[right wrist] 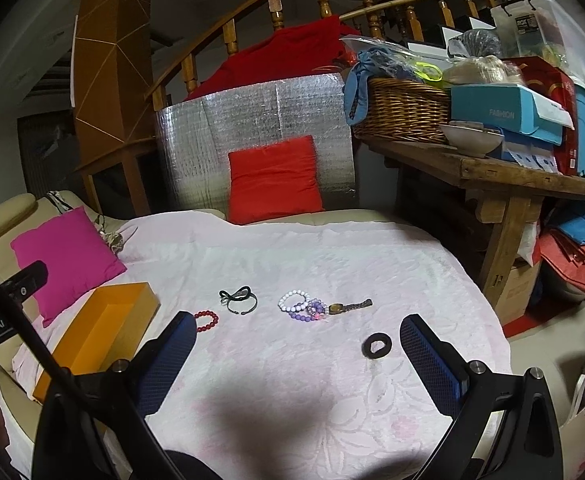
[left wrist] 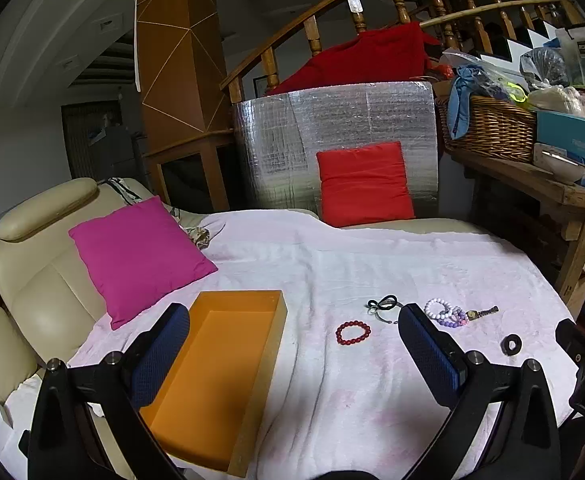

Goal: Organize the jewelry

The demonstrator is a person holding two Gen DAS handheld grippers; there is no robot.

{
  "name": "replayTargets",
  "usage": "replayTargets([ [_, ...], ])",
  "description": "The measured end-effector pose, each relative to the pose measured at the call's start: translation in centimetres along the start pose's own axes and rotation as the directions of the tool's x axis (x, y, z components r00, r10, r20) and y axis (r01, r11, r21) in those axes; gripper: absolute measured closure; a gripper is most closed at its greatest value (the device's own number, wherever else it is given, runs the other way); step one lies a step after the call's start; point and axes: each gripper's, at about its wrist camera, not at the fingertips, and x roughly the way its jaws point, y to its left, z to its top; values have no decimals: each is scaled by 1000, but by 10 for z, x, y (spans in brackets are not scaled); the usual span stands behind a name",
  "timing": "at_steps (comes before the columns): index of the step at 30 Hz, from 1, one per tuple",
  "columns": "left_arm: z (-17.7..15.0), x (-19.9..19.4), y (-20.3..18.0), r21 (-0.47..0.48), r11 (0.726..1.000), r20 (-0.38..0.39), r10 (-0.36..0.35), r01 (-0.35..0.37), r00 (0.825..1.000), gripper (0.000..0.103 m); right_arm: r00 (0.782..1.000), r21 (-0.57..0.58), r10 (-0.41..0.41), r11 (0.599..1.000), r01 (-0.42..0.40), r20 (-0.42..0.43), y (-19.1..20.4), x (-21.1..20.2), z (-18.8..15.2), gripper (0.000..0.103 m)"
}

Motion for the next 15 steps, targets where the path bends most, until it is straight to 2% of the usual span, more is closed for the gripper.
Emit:
replayTargets([
  [10, -4, 5, 4, -14, 1000, -1, -8, 8, 1000, 0, 1000, -17, -2, 1000, 2, 0, 7, 5, 1, 0],
  [15, -6, 20, 4, -12, 1000, -30, -23, 23, 999, 0, 1000, -24, 6, 1000, -6, -20, 4, 15, 4, 0],
])
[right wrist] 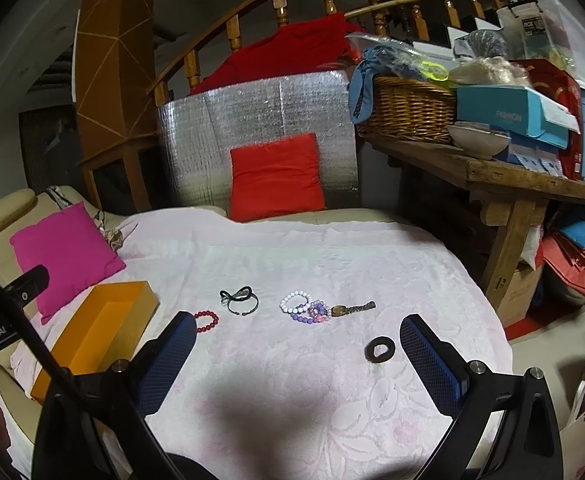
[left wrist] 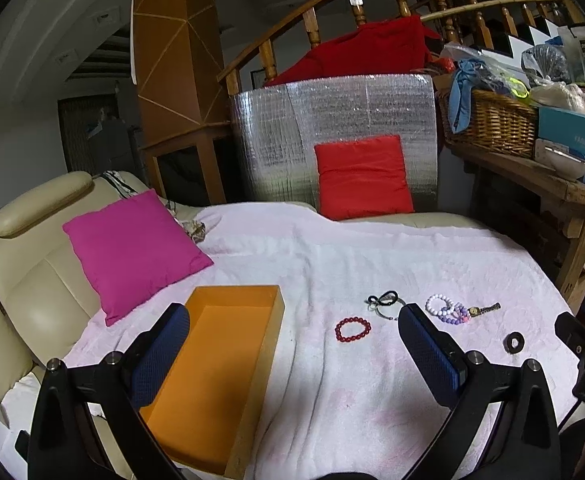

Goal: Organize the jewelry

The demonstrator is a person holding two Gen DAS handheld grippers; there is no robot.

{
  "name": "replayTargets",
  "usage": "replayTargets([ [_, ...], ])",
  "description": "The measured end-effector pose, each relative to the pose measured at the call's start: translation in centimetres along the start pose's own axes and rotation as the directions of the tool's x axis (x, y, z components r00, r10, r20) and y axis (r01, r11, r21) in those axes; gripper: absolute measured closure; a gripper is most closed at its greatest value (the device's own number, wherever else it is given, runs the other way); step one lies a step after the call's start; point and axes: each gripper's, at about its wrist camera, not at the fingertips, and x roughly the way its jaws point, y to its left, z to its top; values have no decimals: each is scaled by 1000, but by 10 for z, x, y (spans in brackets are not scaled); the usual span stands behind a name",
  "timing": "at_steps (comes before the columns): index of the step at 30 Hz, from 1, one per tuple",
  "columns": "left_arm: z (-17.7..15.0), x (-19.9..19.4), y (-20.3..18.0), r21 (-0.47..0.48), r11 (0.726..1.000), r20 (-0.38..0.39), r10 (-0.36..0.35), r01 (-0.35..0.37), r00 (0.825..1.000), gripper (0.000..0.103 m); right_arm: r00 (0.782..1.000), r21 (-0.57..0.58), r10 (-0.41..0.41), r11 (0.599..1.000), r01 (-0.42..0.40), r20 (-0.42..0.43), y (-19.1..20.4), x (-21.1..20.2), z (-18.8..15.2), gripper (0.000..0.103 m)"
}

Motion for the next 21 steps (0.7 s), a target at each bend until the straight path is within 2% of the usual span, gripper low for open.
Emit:
replayTargets([
  [5, -9, 38, -4, 12, 999, -65, -47, 48, 997, 0, 991, 39, 54, 998, -50, -119, -19, 46, 2, 0],
  [10, -21, 107, -22, 29, 991, -192, -123, 131, 974, 0, 958, 239, 237, 951, -195, -163, -67, 114, -4, 0],
  [12, -25, 133, -30, 29, 988, -229, -139, 150, 963, 0, 946, 280, 254, 940, -194, -200, -80, 145, -6, 4],
  [14, -26, 161, -38, 24, 986, -270, -154, 167, 950, 0, 938, 306, 258, 934, -181, -231, -88, 178, -6, 16],
  [15, -27, 174, -42, 21, 984, -288, -163, 176, 944, 0, 931, 329, 265, 928, -175, -252, -92, 192, -5, 18],
  [17, -30, 193, -49, 18, 984, -311, -165, 180, 936, 0, 905, 385, 313, 903, -190, -287, -100, 221, -5, 30],
  [19, -31, 213, -58, 18, 980, -339, -181, 199, 923, 0, 877, 445, 376, 868, -221, -299, -105, 244, -5, 34],
  [21, -34, 232, -65, 36, 983, -379, -154, 181, 912, 0, 864, 483, 406, 845, -230, -298, -107, 262, -8, 35],
])
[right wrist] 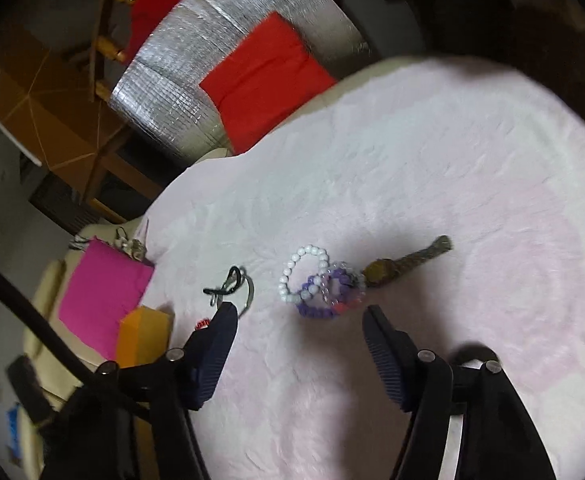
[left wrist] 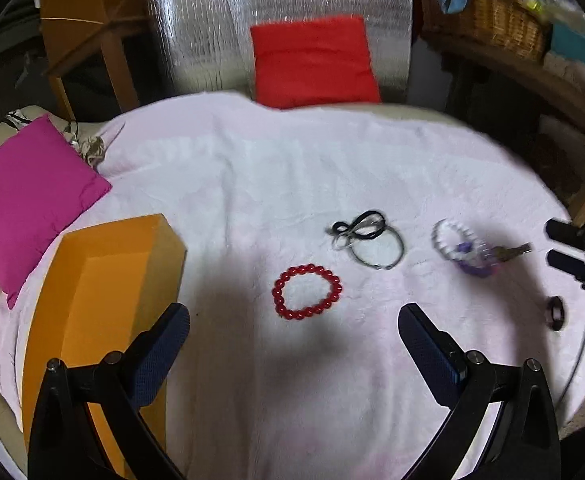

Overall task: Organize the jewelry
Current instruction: 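Grasp the red bead bracelet with the left gripper while the right gripper grasps the black rubber ring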

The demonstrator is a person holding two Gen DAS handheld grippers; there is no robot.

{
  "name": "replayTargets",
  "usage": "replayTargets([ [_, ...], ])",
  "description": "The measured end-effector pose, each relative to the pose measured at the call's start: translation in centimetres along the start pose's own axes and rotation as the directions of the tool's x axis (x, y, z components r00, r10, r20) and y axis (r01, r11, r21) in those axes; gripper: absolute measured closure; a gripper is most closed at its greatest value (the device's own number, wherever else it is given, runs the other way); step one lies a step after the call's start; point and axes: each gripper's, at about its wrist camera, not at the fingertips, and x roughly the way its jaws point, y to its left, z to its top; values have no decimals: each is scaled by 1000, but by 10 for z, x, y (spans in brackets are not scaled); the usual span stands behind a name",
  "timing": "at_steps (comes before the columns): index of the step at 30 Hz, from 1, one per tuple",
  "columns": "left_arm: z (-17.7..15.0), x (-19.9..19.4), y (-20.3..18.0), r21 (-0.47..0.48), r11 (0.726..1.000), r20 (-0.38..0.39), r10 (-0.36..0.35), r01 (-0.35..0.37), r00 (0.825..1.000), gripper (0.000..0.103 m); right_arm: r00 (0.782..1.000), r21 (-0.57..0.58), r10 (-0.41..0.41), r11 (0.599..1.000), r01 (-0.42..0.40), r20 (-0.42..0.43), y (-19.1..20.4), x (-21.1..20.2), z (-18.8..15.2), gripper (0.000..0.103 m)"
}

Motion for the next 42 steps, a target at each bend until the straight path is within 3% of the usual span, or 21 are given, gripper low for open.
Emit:
replayTargets([
  [4, 2, 29, -5, -2, 1000, -65, -9, 8, 998, 9, 994, 81, 82, 994, -77, -67, -8, 22, 8, 39],
  [6, 3, 42, -7, 18, 1000, -90, -1, 2, 996, 23, 993, 90, 95, 992, -89, -65, -11, 21, 11, 39],
  [8, 4, 55, -10, 33, 999, -114, -3, 7, 993, 28, 994, 93, 104, 991, -99, -46, -15, 14, 15, 39],
  [13, 4, 84, -12, 24, 1000, -174, 2, 2, 985, 29, 998, 136, 66, 989, -64, -9, -37, -3, 20, 39],
  [16, -1, 96, -11, 12, 1000, -212, -20, 23, 977, 44, 1000, 148, 25, 989, -27, 12, -51, -16, 23, 39],
  [19, -4, 98, -13, -5, 999, -196, -49, 49, 979, 56, 999, 182, -29, 983, 22, 32, -71, -28, 26, 39],
  [24, -6, 94, -27, 31, 995, -184, -87, 94, 979, 92, 995, 250, -96, 964, 93, -3, -103, -40, 28, 46],
  [28, -10, 85, -31, 29, 992, -180, -116, 123, 977, 93, 986, 196, -94, 973, 121, -140, -97, -33, 19, 46],
  [30, -14, 79, -29, 16, 989, -177, -139, 144, 974, 93, 980, 146, -107, 980, 132, -168, -89, -31, 12, 46],
  [33, -21, 70, -25, -21, 984, -176, -175, 174, 969, 93, 953, 44, -230, 969, 243, -197, -82, -27, 3, 46],
  [36, -30, 59, -19, -37, 981, -166, -193, 190, 967, 93, 925, 12, -293, 952, 305, -240, -83, -14, -6, 47],
  [37, -31, 55, -18, -39, 980, -163, -198, 194, 967, 93, 920, -6, -315, 946, 323, -231, -81, -12, -8, 50],
  [40, -36, 46, -12, -53, 977, -150, -215, 209, 965, 93, 896, -129, -400, 915, 381, -191, -68, -8, -16, 94],
  [42, -40, 38, -7, -66, 974, -139, -226, 219, 964, 93, 886, -162, -424, 903, 398, -186, -61, -5, -22, 93],
])
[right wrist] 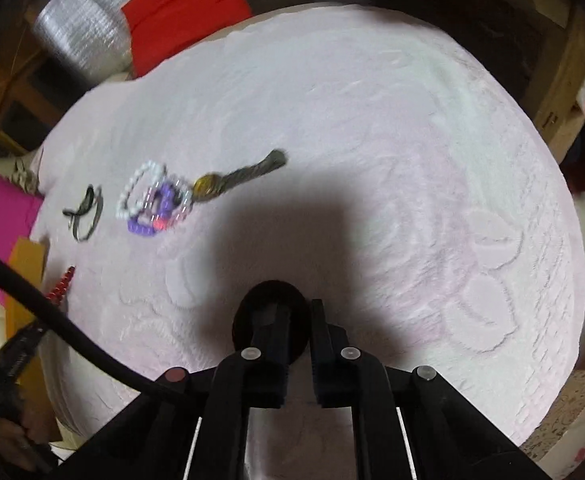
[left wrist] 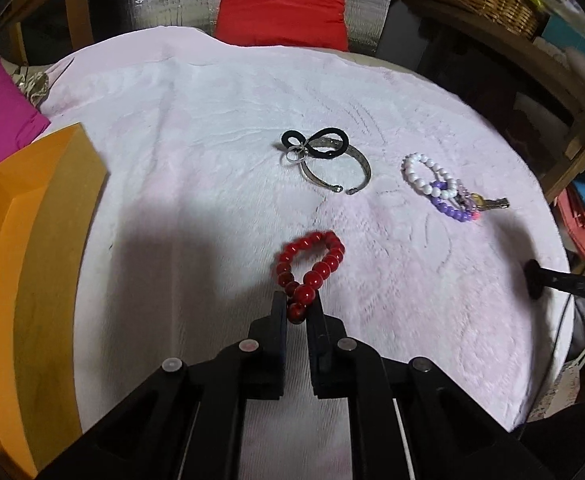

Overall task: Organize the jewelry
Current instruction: 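Grasp the red bead bracelet with the left gripper while the right gripper grasps the black rubber ring, then carry both items to the orange box and open both grippers inside it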

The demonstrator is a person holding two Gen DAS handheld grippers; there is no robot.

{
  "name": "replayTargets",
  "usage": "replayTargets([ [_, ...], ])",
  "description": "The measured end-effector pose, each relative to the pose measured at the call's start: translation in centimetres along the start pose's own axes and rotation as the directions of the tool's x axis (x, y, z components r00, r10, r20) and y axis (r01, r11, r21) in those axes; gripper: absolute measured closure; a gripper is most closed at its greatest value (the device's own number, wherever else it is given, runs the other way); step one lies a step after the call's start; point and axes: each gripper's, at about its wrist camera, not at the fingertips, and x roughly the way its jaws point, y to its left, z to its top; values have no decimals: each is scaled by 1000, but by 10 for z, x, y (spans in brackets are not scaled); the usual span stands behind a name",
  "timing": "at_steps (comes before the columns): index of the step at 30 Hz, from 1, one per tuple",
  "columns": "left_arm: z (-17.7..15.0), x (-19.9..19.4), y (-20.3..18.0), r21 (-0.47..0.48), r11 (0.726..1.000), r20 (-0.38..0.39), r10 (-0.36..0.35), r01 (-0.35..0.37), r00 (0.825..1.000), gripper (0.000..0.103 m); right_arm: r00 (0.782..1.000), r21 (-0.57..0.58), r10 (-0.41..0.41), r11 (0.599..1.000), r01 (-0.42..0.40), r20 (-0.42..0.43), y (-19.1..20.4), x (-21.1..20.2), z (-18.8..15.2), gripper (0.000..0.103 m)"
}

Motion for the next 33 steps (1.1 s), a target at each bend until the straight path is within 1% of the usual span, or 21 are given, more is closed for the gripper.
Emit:
replayTargets([
  [1, -3, -4, 2, -6, 1000, 6, -5, 5, 1000, 93, 1000, -18, -28, 999, 28, 13, 4, -2, -1, 94],
  [2, -5, -8, 3, -12, 1000, 12, -11, 11, 1000, 93, 999, -30, -37, 999, 37, 24, 7, -3, -2, 95],
  [6, -10, -25, 7, -20, 999, 43, -28, 29, 999, 93, 993, -21, 60, 998, -59, 97, 14, -22, 0, 95],
  [7, -12, -32, 7, -21, 999, 55, -34, 35, 998, 93, 991, -19, 80, 997, -79, 106, 17, -25, 1, 95],
  [9, -14, -46, 9, -22, 999, 81, -43, 45, 996, 93, 982, -17, 149, 989, -148, 119, 31, -29, 2, 95],
  [12, -19, -73, 17, -20, 998, 124, -48, 51, 991, 93, 963, -43, 232, 973, -228, 135, 60, -37, 1, 95],
  [14, -23, -93, 25, -23, 999, 158, -39, 43, 987, 93, 947, -72, 284, 959, -276, 150, 79, -42, -1, 95],
  [17, -28, -125, 42, -42, 999, 214, -13, 22, 977, 93, 919, -125, 357, 932, -340, 167, 120, -49, -3, 95],
  [19, -32, -146, 57, -56, 998, 250, 18, -4, 968, 93, 894, -175, 415, 905, -387, 169, 151, -56, -8, 95],
  [22, -42, -170, 86, -87, 994, 275, 82, -60, 958, 93, 862, -235, 489, 860, -453, 130, 199, -55, -14, 95],
  [24, -50, -179, 110, -121, 987, 274, 138, -108, 952, 93, 850, -283, 518, 833, -476, 96, 237, -52, -20, 95],
  [26, -58, -182, 132, -153, 976, 262, 190, -154, 946, 93, 843, -327, 536, 806, -493, 51, 277, -45, -26, 95],
  [27, -63, -180, 143, -172, 970, 246, 211, -172, 946, 93, 841, -348, 540, 793, -501, 19, 299, -41, -28, 95],
  [30, -76, -170, 172, -212, 959, 192, 231, -189, 954, 93, 843, -407, 537, 763, -503, -34, 358, -31, -37, 95],
  [32, -86, -161, 189, -240, 947, 147, 255, -216, 956, 93, 855, -449, 514, 750, -486, -66, 394, -22, -46, 91],
  [33, -90, -159, 196, -247, 942, 132, 263, -225, 956, 93, 860, -461, 504, 746, -480, -80, 409, -17, -50, 91],
])
